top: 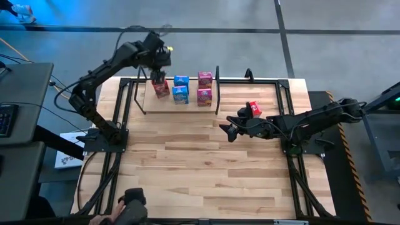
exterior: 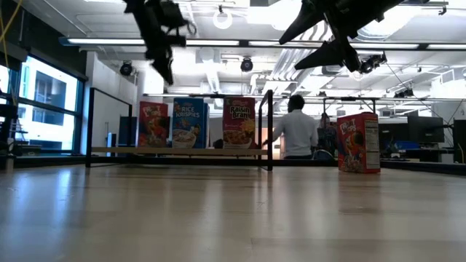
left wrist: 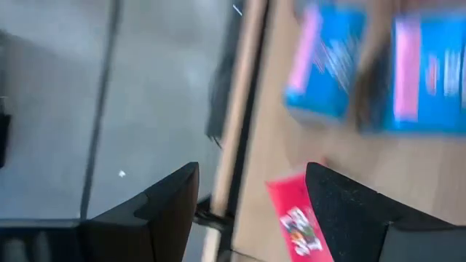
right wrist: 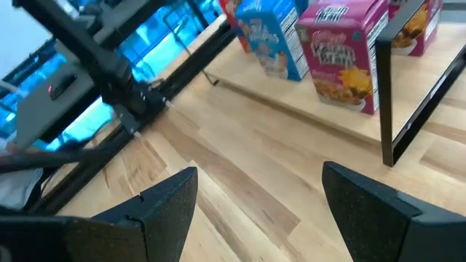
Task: Stack cereal on shelf
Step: Put the red cereal box on the shelf aligned with the other red cereal box
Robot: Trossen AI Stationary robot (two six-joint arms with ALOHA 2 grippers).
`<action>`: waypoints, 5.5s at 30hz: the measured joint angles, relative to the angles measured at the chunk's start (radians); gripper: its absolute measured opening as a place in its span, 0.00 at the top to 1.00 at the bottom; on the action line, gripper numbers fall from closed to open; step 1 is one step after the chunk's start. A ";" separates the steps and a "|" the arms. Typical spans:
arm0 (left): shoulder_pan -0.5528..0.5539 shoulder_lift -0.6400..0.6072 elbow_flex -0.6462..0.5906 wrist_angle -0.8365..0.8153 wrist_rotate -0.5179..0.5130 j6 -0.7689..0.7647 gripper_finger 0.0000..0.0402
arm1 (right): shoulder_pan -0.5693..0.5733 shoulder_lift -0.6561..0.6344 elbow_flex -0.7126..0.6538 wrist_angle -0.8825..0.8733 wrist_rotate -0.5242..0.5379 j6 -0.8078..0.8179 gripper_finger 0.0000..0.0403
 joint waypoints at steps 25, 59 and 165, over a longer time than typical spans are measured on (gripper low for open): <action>-0.219 -0.381 0.124 0.292 0.233 -0.757 0.39 | -0.340 -0.038 0.281 -0.732 -0.065 -0.100 0.29; -0.573 -0.760 -0.812 1.357 0.014 -1.175 0.39 | -0.552 -0.024 0.076 -0.821 -0.186 -0.012 0.29; -0.992 -0.038 -0.551 1.212 0.136 -1.129 0.32 | 0.060 0.117 0.406 -0.352 -0.485 -0.315 0.73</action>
